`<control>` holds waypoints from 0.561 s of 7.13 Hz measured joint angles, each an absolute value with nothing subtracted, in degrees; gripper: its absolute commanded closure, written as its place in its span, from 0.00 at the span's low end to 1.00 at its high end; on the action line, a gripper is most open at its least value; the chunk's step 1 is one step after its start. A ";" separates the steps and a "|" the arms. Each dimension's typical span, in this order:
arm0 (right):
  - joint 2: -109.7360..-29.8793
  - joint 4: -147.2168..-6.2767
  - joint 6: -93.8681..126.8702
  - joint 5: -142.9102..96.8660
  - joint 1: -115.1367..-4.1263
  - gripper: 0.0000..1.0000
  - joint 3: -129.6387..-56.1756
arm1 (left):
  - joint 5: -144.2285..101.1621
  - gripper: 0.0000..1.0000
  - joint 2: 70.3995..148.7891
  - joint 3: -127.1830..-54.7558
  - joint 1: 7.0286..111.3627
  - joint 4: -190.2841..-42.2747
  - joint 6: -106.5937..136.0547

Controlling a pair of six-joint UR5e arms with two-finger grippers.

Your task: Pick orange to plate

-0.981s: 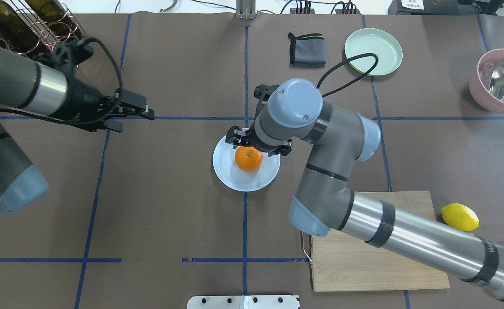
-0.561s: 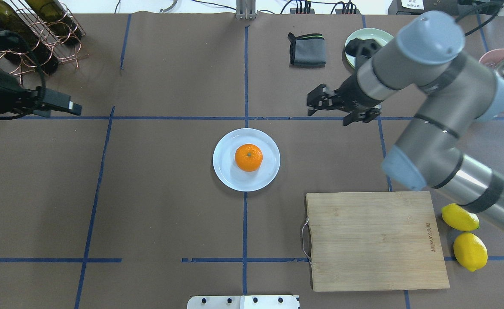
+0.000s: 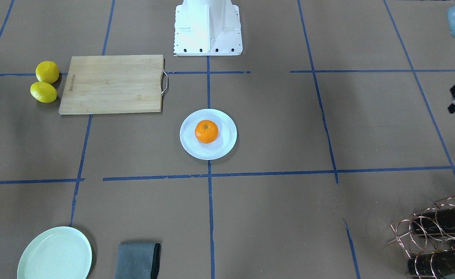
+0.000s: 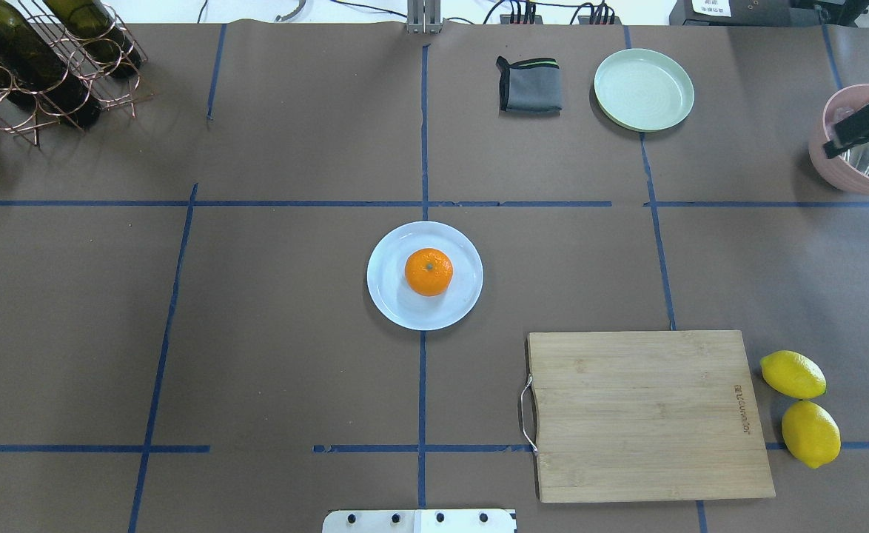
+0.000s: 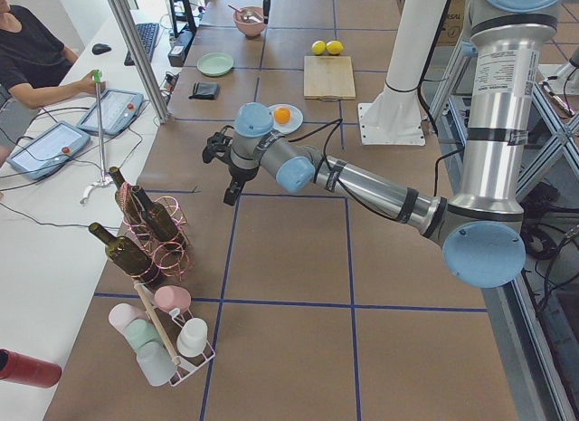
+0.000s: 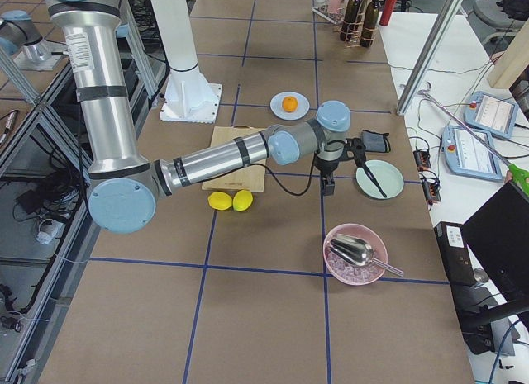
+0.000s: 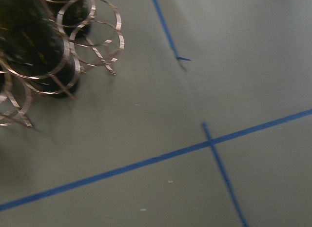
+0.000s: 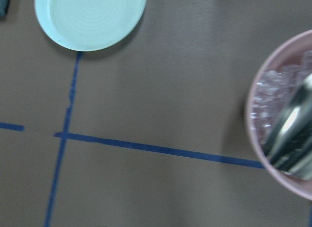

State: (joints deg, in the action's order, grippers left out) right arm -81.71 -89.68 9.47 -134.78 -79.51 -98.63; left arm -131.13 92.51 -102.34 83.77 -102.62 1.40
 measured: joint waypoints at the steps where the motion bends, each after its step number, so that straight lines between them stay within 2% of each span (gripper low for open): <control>1: -82.49 -94.16 -3.34 -134.20 -85.65 0.00 -96.66 | -131.10 0.00 92.49 -99.98 87.68 -100.58 -4.94; 4: -84.64 -97.36 -16.60 -132.68 -93.13 0.00 -94.08 | -132.59 0.00 93.50 -99.21 91.72 -85.38 -10.24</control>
